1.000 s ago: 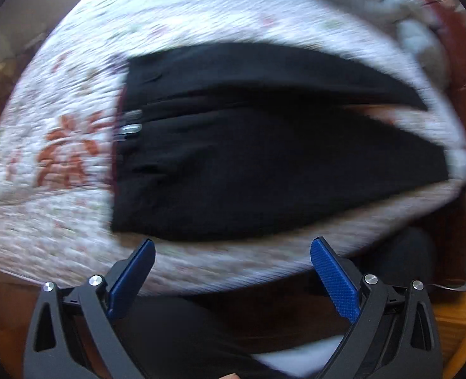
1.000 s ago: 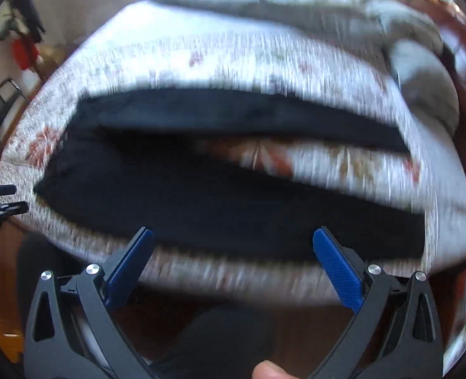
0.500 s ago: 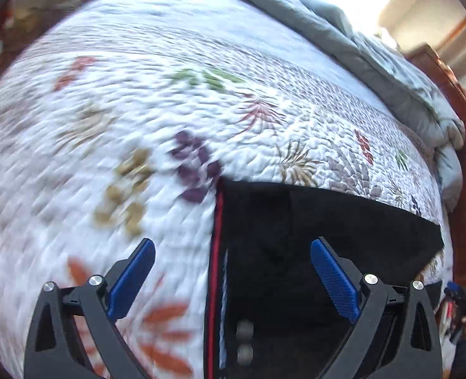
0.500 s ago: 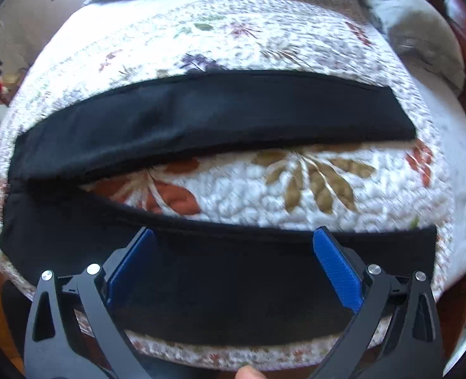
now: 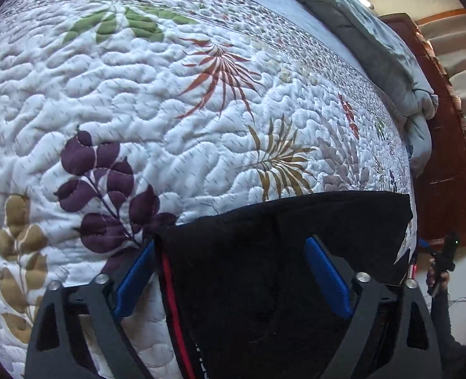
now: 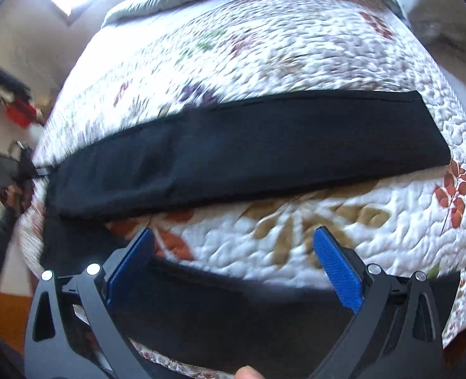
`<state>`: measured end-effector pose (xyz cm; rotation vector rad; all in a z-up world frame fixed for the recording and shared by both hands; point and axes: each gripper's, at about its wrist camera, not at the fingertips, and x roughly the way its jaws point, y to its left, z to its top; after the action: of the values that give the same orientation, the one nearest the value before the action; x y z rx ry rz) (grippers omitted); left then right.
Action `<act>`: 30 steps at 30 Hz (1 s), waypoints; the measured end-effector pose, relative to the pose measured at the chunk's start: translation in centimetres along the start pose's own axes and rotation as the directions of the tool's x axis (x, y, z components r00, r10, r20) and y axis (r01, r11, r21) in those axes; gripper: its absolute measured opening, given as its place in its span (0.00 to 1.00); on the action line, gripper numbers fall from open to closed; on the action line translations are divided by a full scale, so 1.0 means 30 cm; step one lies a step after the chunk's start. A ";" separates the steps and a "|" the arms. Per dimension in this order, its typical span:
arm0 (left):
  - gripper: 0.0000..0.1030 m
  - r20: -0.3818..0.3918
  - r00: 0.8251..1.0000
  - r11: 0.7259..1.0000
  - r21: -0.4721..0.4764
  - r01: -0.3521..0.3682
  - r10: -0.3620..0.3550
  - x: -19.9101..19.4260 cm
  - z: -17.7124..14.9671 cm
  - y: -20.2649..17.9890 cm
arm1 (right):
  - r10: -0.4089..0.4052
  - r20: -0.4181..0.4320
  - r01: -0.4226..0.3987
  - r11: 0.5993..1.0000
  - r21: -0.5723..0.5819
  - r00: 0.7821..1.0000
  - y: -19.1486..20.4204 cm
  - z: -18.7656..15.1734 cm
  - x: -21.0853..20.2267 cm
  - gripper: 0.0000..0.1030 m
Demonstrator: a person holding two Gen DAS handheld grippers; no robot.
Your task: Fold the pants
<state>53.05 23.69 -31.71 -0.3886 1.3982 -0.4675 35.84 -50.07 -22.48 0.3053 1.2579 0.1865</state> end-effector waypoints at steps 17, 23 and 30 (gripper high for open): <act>0.55 -0.029 0.991 0.991 -0.004 -0.132 0.132 0.054 -0.010 -0.044 | -0.023 -0.043 0.032 0.977 0.209 0.999 -0.752 0.456 0.089 0.66; 0.30 -0.016 0.977 0.977 -0.003 -0.212 0.212 0.040 -0.022 -0.073 | 0.043 -0.095 -0.032 0.993 0.111 0.995 -0.750 0.472 0.167 0.68; 0.14 0.010 0.969 0.968 -0.023 -0.248 0.248 0.014 -0.029 -0.091 | 0.112 -0.088 -0.105 0.991 0.083 0.990 -0.749 0.469 0.132 0.11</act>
<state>52.01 21.14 -30.76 -0.2290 1.4184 -0.2443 49.81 -71.84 -29.53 0.4370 1.3435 0.2474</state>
